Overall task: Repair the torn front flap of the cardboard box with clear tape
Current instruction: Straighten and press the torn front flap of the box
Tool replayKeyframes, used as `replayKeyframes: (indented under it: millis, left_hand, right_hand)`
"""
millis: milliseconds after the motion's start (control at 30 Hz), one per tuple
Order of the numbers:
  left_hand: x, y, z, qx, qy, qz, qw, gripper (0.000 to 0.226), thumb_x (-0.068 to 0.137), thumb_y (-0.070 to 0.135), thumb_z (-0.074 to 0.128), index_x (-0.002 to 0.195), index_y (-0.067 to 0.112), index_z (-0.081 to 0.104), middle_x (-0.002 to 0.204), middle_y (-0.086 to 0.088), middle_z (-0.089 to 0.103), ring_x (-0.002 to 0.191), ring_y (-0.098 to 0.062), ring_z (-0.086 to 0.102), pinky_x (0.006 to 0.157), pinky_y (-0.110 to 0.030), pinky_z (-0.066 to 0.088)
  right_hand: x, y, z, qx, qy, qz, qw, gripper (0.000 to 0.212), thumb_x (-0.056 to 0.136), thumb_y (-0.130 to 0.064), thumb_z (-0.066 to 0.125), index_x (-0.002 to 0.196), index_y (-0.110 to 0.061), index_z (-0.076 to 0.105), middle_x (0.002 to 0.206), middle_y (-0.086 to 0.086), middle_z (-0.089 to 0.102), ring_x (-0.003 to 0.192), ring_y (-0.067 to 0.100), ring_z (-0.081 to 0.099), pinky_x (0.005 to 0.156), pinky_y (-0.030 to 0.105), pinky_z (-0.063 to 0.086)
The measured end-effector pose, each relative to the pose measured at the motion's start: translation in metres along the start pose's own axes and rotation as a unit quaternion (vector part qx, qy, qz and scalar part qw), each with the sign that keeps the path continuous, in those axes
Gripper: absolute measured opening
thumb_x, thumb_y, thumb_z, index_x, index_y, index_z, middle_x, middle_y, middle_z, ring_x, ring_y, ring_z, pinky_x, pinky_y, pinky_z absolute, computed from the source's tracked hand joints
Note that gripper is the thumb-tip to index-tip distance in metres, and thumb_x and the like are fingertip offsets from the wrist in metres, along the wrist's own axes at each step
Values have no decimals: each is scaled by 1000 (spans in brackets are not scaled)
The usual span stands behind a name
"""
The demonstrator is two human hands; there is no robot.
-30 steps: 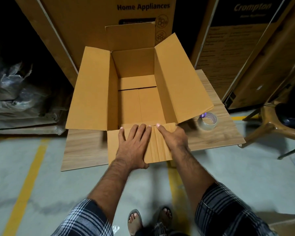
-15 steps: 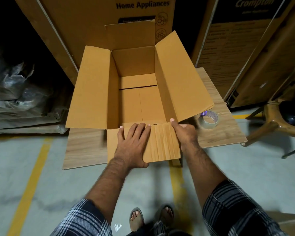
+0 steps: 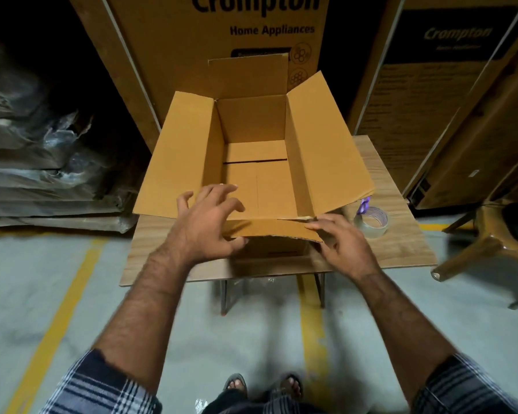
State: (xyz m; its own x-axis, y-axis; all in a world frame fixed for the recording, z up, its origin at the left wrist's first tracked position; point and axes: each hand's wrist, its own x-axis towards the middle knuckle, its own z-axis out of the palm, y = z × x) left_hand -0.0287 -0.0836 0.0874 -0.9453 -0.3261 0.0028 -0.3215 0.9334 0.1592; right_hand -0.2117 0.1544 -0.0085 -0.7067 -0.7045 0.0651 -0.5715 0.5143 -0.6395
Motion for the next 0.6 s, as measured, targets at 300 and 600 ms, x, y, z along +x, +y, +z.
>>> replayKeyframes:
  millis: [300,600]
  left_hand:
    - [49,-15,-17,106,150,-50,982,59,89,50,66,138,24,48,136,-3,54,128,-25,45,111,-53,29]
    - [114,-38,24,117,-66,21,991,134,61,83,73,161,33,-1,172,-8,-3,157,-32,-3,119,-70,-6]
  right_hand:
    - [52,-22,-10,112,50,100,987,13,90,-33,75,83,-23,69,72,-13,63,68,6,55,66,23,43]
    - [101,-34,-18,130,-5,211,969,18,95,-15,71,112,-13,73,91,1,76,60,11,69,79,34,63]
